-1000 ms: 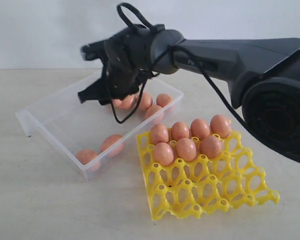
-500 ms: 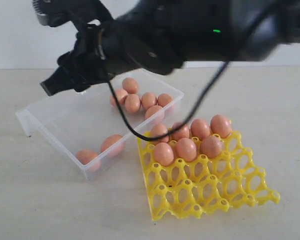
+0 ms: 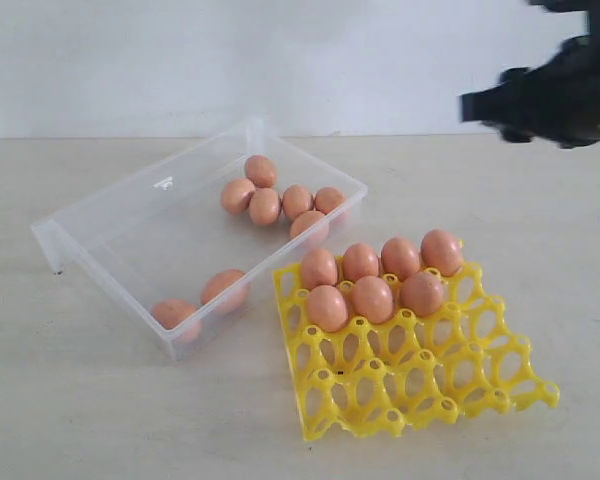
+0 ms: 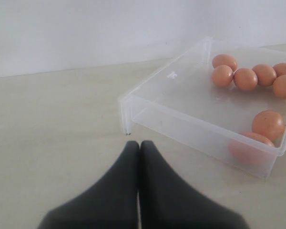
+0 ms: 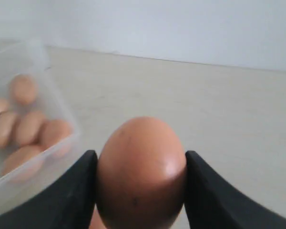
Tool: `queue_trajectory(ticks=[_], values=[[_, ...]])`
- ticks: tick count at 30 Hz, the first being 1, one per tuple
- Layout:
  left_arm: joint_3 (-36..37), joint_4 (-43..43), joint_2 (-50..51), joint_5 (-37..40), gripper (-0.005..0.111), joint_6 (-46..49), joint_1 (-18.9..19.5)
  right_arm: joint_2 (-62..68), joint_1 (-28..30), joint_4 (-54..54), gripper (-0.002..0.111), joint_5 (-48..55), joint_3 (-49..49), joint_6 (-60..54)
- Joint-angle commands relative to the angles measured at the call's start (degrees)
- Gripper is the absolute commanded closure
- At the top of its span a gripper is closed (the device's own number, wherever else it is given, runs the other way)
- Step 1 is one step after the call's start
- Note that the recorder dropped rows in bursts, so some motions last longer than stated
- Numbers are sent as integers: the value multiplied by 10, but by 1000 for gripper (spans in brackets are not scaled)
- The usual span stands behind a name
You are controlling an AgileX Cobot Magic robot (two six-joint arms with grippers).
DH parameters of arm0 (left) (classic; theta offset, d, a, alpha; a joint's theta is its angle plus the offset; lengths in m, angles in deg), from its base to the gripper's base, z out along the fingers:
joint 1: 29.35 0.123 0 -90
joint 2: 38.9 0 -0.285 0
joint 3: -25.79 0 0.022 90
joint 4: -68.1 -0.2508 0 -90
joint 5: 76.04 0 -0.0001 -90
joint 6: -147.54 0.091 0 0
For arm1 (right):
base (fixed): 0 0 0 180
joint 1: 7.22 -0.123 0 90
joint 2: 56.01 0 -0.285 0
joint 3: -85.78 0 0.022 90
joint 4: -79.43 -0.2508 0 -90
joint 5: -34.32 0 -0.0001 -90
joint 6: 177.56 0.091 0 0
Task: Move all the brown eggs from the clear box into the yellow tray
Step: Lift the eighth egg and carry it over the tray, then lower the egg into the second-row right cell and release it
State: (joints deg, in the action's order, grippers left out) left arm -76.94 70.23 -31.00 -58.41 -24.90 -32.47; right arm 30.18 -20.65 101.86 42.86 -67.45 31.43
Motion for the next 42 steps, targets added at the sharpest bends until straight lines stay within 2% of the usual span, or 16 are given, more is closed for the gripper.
queue_trajectory(ticks=[1, 3, 6, 10, 13, 14, 15, 16, 17, 18, 19, 21, 24, 29, 33, 42], values=[[-1, -1, -1, -3, 111, 0, 2, -7, 147, 4, 109, -31, 3, 191], [-1, -1, -1, -3, 111, 0, 2, -5, 198, 4, 109, -89, 5, 281], [-1, -1, -1, -3, 111, 0, 2, -5, 238, 11, 109, -236, 6, 302], [-1, -1, -1, -3, 111, 0, 2, 13, 249, 40, 109, -513, 6, 229], [-1, -1, -1, -3, 111, 0, 2, 34, 249, 114, 109, -628, 5, 240], [-1, -1, -1, -3, 111, 0, 2, 41, 249, 143, 109, -640, 5, 256], [-1, -1, -1, -3, 111, 0, 2, 51, 249, 238, 109, -645, 5, 318], [-1, -1, -1, -3, 111, 0, 2, 56, 249, 284, 109, -644, 5, 350], [-1, -1, -1, -3, 111, 0, 2, 70, 249, 408, 109, -644, 5, 445], [-1, -1, -1, -3, 111, 0, 2, 77, 249, 467, 109, -645, 5, 479], [-1, -1, -1, -3, 111, 0, 2, 98, 249, 565, 109, -661, 6, 498], [-1, -1, -1, -3, 111, 0, 2, 132, 249, 628, 109, -707, 12, 498], [-1, -1, -1, -3, 111, 0, 2, 188, 249, 676, 109, -785, 13, 475], [-1, -1, -1, -3, 111, 0, 2, 278, 249, 771, 109, -774, 13, 471], [-1, -1, -1, -3, 111, 0, 2, 316, 249, 763, 109, -784, 13, 447], [-1, -1, -1, -3, 111, 0, 2, 342, 249, 764, 109, -696, 13, 429]])
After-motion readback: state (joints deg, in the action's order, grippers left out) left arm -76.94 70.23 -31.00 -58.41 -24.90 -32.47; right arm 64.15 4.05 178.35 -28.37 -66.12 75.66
